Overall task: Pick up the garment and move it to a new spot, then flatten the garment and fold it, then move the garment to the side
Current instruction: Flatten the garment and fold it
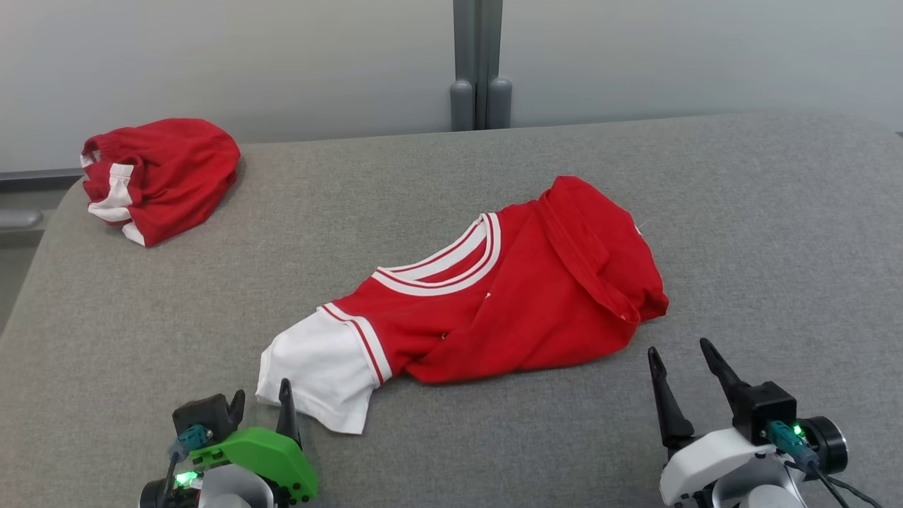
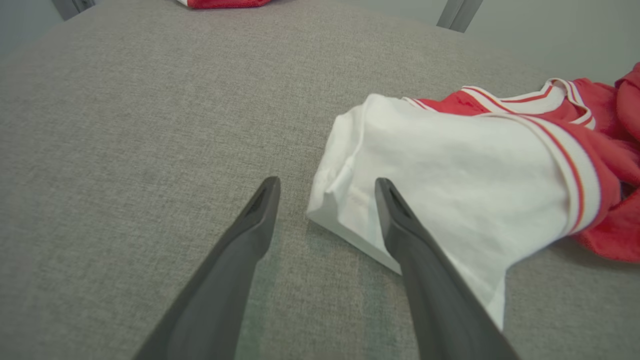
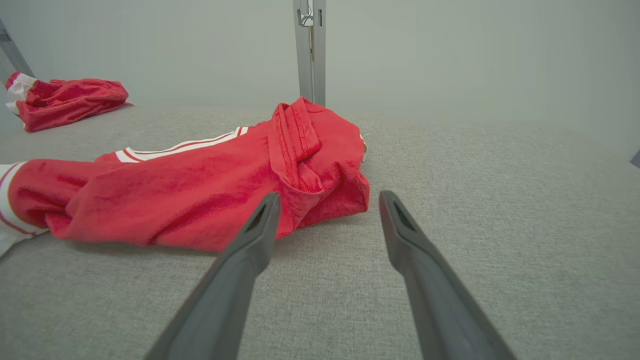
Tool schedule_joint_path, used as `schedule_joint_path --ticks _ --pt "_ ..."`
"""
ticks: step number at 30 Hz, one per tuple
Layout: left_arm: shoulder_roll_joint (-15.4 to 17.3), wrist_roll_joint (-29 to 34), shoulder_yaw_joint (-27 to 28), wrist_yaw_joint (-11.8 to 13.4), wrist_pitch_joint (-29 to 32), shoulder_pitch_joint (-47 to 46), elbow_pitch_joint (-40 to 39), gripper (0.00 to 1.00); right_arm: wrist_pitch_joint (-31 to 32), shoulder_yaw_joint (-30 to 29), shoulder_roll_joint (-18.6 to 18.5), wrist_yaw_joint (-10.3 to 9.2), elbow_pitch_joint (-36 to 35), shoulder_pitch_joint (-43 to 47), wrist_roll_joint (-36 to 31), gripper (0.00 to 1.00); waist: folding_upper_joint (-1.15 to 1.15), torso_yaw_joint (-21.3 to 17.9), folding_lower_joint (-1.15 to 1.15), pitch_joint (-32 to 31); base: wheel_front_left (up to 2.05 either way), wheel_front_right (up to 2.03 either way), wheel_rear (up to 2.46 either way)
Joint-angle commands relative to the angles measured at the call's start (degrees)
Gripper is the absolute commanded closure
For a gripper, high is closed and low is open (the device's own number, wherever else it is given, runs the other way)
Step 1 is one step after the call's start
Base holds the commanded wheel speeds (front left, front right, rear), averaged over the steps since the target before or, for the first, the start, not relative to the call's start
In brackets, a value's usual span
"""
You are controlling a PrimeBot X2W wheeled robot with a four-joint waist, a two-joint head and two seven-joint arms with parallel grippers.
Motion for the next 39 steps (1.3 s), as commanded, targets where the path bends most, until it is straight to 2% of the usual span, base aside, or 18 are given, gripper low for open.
schedule_joint_path --ticks 1,2,3,4,18,19,20,22,23,30,34,39 --pt "0.1 -0.4 0.1 -0.5 -0.6 -1.3 0.6 0.42 -0.2 0.7 -0.1 -0.08 1.2 -1.3 -0.1 0.00 0.00 -0.4 0.00 0.7 0.00 0.00 0.00" --pt "0.1 -0.2 0.0 -0.5 -0.9 -1.7 0.8 0.62 -0.2 1.0 -0.1 -0.09 2.0 -1.9 0.0 0.00 0.00 -0.4 0.00 0.9 0.00 0.00 0.00" --pt "0.1 0.0 0.0 -0.6 -1.2 -2.1 1.0 0.74 -0.2 1.5 -0.1 -0.08 3.1 -2.6 0.3 0.00 0.00 -0.4 0.00 1.1 0.00 0.00 0.00" --pt "0.0 0.2 -0.1 -0.7 -1.2 -2.5 1.3 1.00 -0.2 1.8 -0.1 -0.09 4.4 -3.7 0.9 0.00 0.00 -0.4 0.00 1.3 0.00 0.00 0.00" --pt "-0.8 1.2 -1.1 -1.3 -2.1 -7.6 1.1 1.00 -0.2 3.6 -0.1 -0.08 21.8 -17.4 2.4 0.00 0.00 2.2 0.00 5.7 0.00 0.00 0.00" --pt "-0.9 1.2 -1.0 -1.4 -2.1 -7.6 0.5 1.00 -0.2 3.5 -0.1 -0.09 22.5 -18.0 2.4 0.10 0.00 2.3 0.00 5.8 0.00 0.00 0.00" --pt "-0.9 1.3 -0.8 -1.5 -2.1 -7.5 0.0 1.00 -0.2 3.3 -0.1 -0.09 23.0 -18.4 2.6 0.46 0.00 2.4 0.00 5.9 0.00 0.00 0.00" --pt "-0.9 1.6 -0.5 -1.5 -2.1 -7.1 -1.0 1.00 -0.2 2.9 -0.1 -0.09 24.1 -19.2 2.9 0.79 0.00 2.5 0.00 6.1 0.00 0.00 0.00" --pt "-0.9 1.8 -0.3 -1.9 -2.1 -6.8 -1.6 1.00 -0.2 2.7 -0.1 -0.09 24.6 -19.5 3.0 1.00 0.00 2.5 0.00 6.2 0.00 0.00 0.00" --pt "-0.8 2.3 1.8 -3.7 -2.1 -6.4 -3.5 1.00 -0.2 2.4 -0.1 -0.09 23.5 -19.9 7.2 1.00 0.00 2.0 0.00 5.6 0.00 0.00 0.00" --pt "-0.9 0.7 3.6 -5.5 -2.1 -6.9 -5.9 1.00 -0.2 3.4 -0.2 -0.09 18.9 -18.3 10.5 1.00 0.00 1.2 0.00 4.5 0.00 0.00 0.00" --pt "-1.0 -0.9 4.1 -6.7 -2.1 -7.4 -11.5 1.00 0.0 2.3 -0.1 -0.09 11.6 -15.8 9.4 1.00 0.00 0.5 0.00 2.5 0.00 0.00 0.00"
